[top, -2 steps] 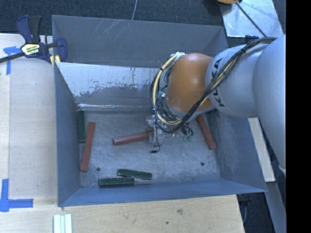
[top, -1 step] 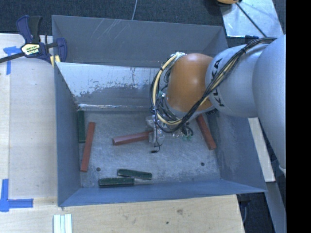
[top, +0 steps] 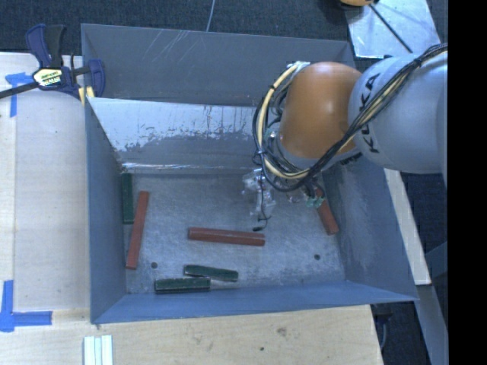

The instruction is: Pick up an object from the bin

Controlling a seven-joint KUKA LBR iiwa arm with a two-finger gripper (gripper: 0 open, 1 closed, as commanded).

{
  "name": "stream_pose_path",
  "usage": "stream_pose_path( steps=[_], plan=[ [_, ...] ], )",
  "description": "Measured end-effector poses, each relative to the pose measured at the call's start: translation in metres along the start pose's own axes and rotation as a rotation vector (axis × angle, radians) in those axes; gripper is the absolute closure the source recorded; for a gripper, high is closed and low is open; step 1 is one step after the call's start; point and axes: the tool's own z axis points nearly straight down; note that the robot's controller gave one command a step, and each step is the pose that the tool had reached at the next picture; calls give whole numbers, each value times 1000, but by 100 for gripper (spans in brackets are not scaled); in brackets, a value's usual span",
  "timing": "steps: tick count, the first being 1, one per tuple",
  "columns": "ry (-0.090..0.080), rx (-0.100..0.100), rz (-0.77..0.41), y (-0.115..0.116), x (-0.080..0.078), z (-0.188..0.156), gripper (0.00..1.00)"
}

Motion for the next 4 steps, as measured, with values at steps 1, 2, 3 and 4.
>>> stream_pose_path(
  steps=[1,2,3,4],
  plan=[
    [-5,1,-80,62,14,-113,0],
    [-7,0,-84,66,15,-116,0],
    [-13,2,-140,69,26,-82,0],
    [-9,2,-214,81,41,-14,0]
  ],
)
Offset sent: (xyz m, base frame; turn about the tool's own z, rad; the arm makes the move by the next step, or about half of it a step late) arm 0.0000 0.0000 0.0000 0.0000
